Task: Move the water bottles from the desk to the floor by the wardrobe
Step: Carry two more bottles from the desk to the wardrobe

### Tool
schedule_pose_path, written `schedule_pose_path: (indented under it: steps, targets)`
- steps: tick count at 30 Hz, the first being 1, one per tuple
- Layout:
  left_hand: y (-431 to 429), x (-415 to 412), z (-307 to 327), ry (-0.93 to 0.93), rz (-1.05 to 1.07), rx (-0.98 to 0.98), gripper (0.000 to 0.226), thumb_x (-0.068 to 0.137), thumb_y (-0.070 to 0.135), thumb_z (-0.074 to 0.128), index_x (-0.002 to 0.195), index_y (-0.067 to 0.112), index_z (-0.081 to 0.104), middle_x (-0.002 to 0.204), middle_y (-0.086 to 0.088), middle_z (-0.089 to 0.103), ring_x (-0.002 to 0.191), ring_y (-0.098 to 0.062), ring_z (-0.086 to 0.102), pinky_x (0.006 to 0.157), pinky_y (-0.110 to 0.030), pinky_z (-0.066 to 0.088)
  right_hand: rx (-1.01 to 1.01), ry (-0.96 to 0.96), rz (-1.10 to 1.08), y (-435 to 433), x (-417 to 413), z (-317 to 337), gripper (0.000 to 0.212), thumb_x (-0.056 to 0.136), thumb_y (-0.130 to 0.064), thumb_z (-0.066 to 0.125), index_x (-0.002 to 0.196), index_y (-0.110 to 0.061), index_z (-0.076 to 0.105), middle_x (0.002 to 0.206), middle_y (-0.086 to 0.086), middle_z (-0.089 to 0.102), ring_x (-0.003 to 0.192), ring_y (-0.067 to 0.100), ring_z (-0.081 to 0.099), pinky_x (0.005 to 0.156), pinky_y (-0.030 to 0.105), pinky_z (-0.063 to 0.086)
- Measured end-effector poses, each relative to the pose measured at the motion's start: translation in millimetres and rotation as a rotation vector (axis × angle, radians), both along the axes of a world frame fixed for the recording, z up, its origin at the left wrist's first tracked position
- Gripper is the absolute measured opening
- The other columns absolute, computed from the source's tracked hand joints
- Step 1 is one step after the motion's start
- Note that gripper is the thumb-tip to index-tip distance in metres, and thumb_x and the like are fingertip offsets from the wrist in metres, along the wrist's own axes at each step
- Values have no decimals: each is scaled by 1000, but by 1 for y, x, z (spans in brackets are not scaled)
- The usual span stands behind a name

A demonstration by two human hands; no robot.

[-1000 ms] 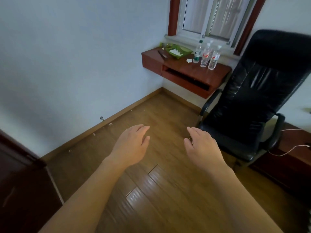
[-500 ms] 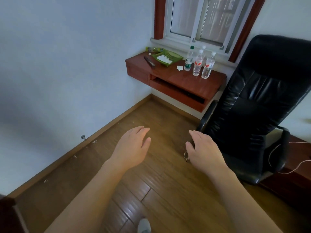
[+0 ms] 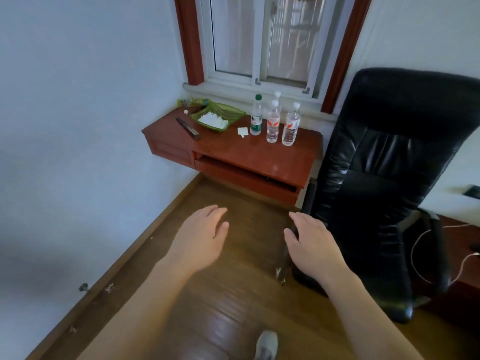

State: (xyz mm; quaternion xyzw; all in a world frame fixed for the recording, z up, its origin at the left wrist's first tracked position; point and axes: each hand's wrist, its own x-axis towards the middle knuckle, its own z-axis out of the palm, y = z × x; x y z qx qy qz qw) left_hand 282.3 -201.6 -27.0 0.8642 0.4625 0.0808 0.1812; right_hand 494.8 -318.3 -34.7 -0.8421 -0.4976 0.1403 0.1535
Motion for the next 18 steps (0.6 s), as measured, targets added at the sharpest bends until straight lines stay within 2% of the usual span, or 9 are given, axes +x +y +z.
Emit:
schedule_pose_path:
  steps: [4, 11, 18]
  targets:
    - [61, 45, -2, 7, -13, 30, 48, 105, 42, 38, 152, 31, 36, 160, 8, 34, 147, -13, 31, 118, -34, 29, 8, 5, 25, 59, 46, -6, 56, 102, -43, 35, 153, -21, 29, 157, -3, 33, 145, 18, 27, 119, 38, 25]
    - [161, 124, 10, -6, -36, 43, 50, 105, 39, 38, 154, 28, 33, 160, 6, 33, 148, -14, 29, 121, -36, 27, 20, -27, 31, 166, 125, 8, 56, 102, -43, 34, 153, -19, 30, 155, -2, 37, 141, 20, 33, 116, 42, 31]
    - [258, 180, 8, -32, -60, 38, 51, 105, 38, 40, 154, 25, 34, 159, 4, 35, 146, -15, 31, 121, -35, 27, 2, -28, -5, 257, 176, 10, 58, 101, -44, 36, 153, -19, 29, 154, -1, 38, 141, 20, 33, 117, 42, 30]
